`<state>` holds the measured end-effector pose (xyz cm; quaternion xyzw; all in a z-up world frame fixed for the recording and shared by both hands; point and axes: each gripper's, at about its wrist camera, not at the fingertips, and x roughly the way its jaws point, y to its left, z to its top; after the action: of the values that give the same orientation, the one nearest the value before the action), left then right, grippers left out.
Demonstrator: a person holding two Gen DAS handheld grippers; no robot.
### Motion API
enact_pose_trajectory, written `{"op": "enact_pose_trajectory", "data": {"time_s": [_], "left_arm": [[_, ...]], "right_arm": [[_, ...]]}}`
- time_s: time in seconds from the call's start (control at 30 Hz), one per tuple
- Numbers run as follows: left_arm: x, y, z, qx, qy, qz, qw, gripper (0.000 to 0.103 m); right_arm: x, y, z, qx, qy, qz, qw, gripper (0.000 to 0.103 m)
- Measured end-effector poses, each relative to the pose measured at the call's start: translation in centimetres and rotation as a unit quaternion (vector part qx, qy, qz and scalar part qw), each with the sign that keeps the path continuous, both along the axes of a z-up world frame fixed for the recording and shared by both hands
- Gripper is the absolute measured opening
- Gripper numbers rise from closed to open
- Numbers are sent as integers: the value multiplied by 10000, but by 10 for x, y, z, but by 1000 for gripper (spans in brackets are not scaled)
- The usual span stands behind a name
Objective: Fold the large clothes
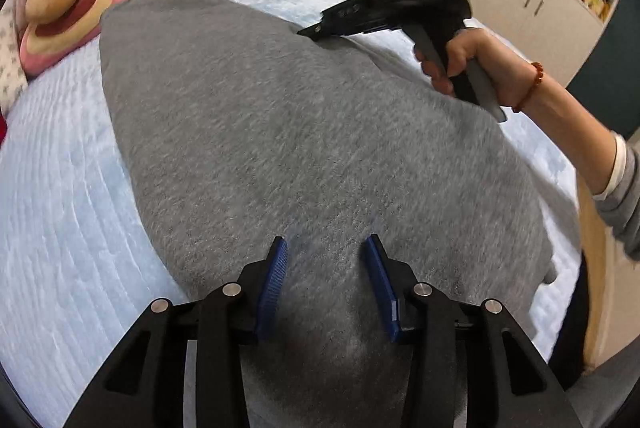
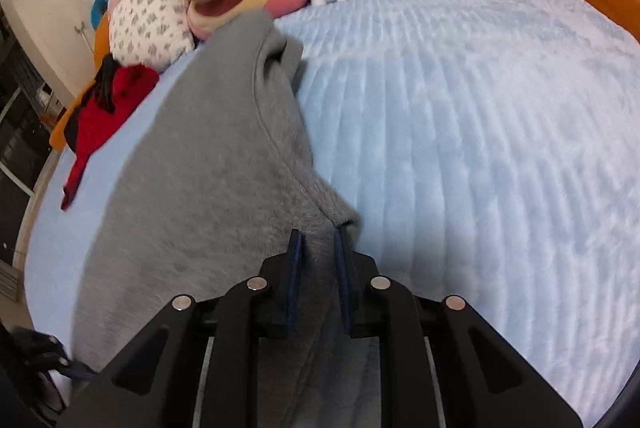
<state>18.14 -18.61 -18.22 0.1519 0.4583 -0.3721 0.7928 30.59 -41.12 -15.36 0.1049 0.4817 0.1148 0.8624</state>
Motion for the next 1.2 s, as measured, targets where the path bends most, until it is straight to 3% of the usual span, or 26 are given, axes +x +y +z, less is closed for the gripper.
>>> {"op": "enact_pose_trajectory", "data": {"time_s": [0.1,0.13,0.17,0.23,0.37,0.47,0.63,0.7,0.87,1.0,1.1,1.2], "left_arm": [[-3,-4,9,124,-202,-130,9996,45],[-5,-3,16,111,-211,-119,9996,47],[-5,3,23,73,-198,-70,9998,50],[-7,20,41,-134,-117,91,9998,60],[-17,57,62,-446,417,427,9972,60],[-35,72,62,-296,669,582,9956,60],[-57,79,39,-239,1115,762,9905,61],[-65,77,28,-185,1198,781,9896,62],[-75,72,5,-372,1544,852,9836,62],[-77,76,-12,-739,1951,969,9732,68],[-75,77,-30,-1132,2518,1051,9554,68],[-77,76,-35,-1169,2545,1040,9543,68]], "right_arm": [[-7,4,17,-152,-130,75,9998,23],[-15,3,30,-154,-189,145,9996,33],[-26,2,42,-152,-275,205,9993,49],[-54,-1,68,-261,-461,335,9980,58],[-113,-3,100,-102,-312,656,9973,58],[-158,-8,107,333,25,709,9969,58],[-212,-11,90,1425,647,456,9866,59],[-223,-8,79,1638,874,371,9819,60],[-245,1,43,2047,1420,147,9684,60],[-254,9,24,2421,1791,94,9535,60],[-254,18,19,2419,1934,139,9507,64],[-254,24,16,2307,2058,199,9508,65]]}}
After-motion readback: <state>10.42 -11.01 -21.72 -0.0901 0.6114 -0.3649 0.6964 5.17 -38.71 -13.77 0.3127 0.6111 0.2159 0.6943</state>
